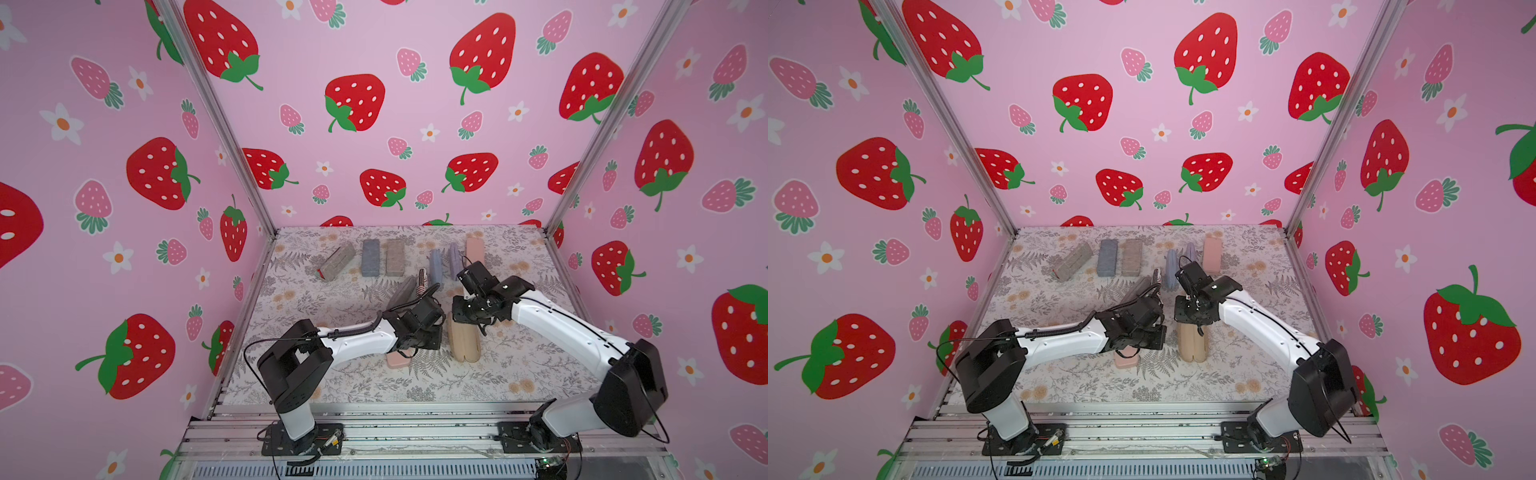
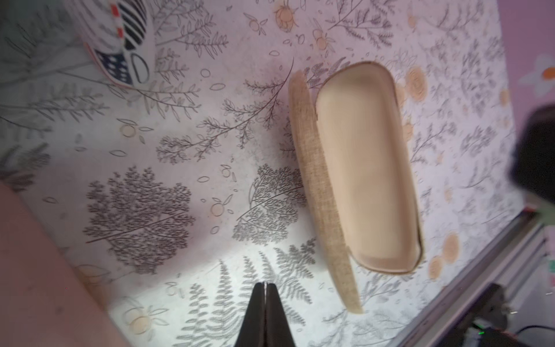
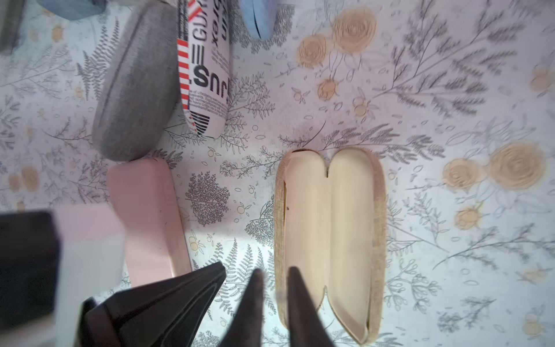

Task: Close the glasses case
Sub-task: Move the glasses case to the center of the board, then close the glasses case at the center of the board.

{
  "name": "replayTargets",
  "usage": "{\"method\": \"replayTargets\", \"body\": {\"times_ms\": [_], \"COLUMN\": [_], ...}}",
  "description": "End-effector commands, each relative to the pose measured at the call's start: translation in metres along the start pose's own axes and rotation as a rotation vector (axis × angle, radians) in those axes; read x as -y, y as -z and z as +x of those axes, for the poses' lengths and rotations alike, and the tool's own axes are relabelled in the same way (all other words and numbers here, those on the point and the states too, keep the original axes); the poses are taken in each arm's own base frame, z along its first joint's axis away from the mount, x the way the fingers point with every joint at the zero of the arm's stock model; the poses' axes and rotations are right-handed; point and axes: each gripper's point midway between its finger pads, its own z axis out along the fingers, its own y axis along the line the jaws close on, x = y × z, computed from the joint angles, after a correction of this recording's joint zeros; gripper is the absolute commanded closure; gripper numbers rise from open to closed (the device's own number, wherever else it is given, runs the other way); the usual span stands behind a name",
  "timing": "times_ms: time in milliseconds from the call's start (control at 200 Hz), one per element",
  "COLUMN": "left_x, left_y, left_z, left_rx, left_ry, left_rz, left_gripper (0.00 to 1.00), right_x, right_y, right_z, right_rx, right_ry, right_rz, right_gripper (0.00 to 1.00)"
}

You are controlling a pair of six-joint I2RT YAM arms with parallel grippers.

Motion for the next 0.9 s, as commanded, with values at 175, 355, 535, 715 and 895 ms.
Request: {"method": "replayTargets", "body": {"times_ms": [175, 355, 535, 715, 895], "left_x": [0.019, 0.021, 0.025, 0.031, 0.038], "left_y": [-0.022, -0.033, -0.043, -0.049, -0.053], "left_z": [-0.007, -0.005, -0.002, 0.000, 0.001], "left_rx": [-0.043, -0.069, -0.090, -0.104, -0.111], "left_ry": [-0.010, -0.010, -0.008, -0.014, -0.026], "left_rz": [0.034, 0.029, 0.036, 0.041, 0.044], "left_gripper": [1.00, 1.00, 1.00, 1.00, 1.00], "right_x": [0.059, 0.074, 0.073, 0.066, 0.057], "right_y": [-0.013, -0.036, -0.060, -0.074, -0.079], "right_z": [0.024, 0.041, 0.052, 0.059, 0.061], "right_rx": [-0.071, -0.121, -0.163, -0.198, -0.205], "right_ry": [-0.099, -0.146, -0.169, -0.179, -0.182], "right_rz": [0.041, 0.050, 0.041, 0.012, -0.042], "right_gripper": [1.00, 1.00, 1.00, 1.00, 1.00]}}
